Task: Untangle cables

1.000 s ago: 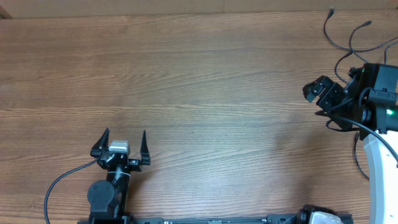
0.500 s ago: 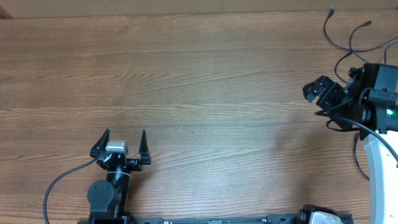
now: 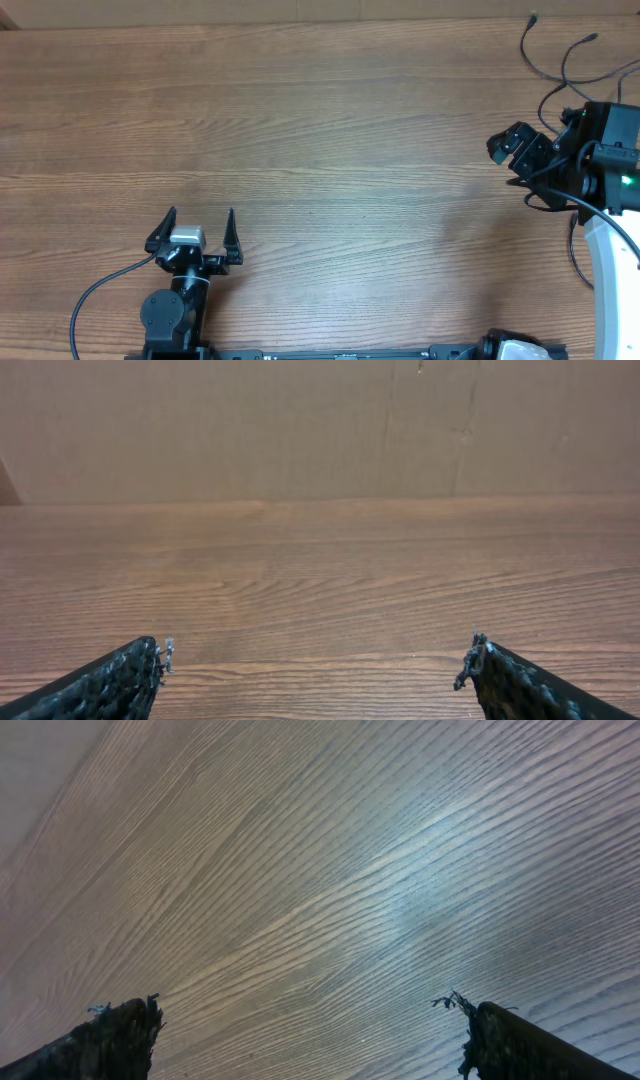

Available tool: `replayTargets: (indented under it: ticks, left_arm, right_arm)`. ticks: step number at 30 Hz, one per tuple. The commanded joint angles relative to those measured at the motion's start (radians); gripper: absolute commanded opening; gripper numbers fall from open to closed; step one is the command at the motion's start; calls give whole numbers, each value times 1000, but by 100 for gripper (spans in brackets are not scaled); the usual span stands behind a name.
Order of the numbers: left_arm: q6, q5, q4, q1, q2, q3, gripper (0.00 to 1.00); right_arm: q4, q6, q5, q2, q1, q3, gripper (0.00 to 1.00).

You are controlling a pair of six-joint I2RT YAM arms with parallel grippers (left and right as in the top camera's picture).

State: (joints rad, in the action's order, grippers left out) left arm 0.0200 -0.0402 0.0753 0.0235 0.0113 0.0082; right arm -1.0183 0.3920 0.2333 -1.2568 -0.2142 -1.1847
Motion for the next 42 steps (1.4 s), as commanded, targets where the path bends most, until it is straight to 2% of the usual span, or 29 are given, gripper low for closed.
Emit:
replayTargets:
  ticks: [1,14,22,32,37,39,42]
  left_arm:
    - [10,3,2,-11,-8,-3,100]
    - [10,3,2,-11,-8,-3,100]
    - [10,3,2,-11,-8,-3,100]
    - [10,3,2,-11,-8,-3,99]
    - [10,3,2,-11,-7,-3,100]
    - [10,3,2,-11,-7,-3,100]
    - [10,3,2,-11,-7,-3,100]
  right_arm:
    - [2,0,8,0,4,-13,100]
    - [76,0,-33,52,5,-10,100]
    - [249,0,-30,180,36,108,100]
    - [674,0,-30,416,105,486,100]
    - [930,0,-30,568,133,721,100]
    - [1080,-1,-33,678,150,869,100]
    - [1170,-8,-37,747,161,952,100]
